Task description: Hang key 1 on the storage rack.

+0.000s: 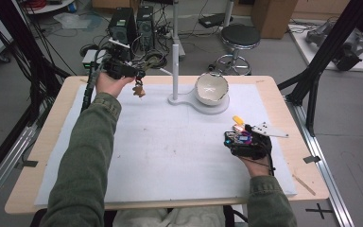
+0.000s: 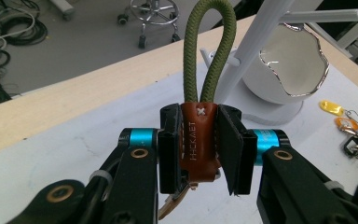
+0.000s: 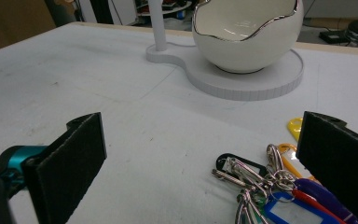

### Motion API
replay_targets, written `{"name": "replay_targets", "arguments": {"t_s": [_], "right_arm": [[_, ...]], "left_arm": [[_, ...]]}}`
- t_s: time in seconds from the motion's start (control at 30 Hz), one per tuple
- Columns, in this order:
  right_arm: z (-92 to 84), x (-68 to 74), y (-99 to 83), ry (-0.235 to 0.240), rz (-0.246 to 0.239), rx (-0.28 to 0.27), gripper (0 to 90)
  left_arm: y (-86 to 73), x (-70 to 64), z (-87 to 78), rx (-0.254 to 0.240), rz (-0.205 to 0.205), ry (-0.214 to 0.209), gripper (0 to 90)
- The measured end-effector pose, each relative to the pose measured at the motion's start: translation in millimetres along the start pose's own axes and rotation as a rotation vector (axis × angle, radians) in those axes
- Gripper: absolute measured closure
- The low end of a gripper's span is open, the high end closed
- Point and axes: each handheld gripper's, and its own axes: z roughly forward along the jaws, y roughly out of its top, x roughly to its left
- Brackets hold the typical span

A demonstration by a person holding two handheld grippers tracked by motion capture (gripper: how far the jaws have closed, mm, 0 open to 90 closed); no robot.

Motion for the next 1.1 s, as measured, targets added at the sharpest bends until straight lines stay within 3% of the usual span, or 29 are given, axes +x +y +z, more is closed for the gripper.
{"name": "replay_targets", "arguments": {"t_s": [0.23,0.53,0.87,1.1], "right_arm": [[-0.8,-0.9,-0.1,0.0,-0.001,-0.006,0.7],[-2.5,-1.3,-0.3,-0.003,0.011,-0.009,0.7],[-3.2,-2.5,-0.5,0.001,0.008,-0.015,0.7],[-2.9,-2.1,-0.7,0.002,0.007,-0.012,0.7]], "left_arm": [[-1.5,-3.5,14.1,0.01,-0.009,-0.015,70.3],[-3.3,-1.1,22.3,0.02,-0.031,-0.019,70.3],[-3.8,-4.0,30.7,0.008,-0.055,-0.057,70.3],[-5.2,-6.1,36.8,0.029,-0.063,-0.055,70.3]]}}
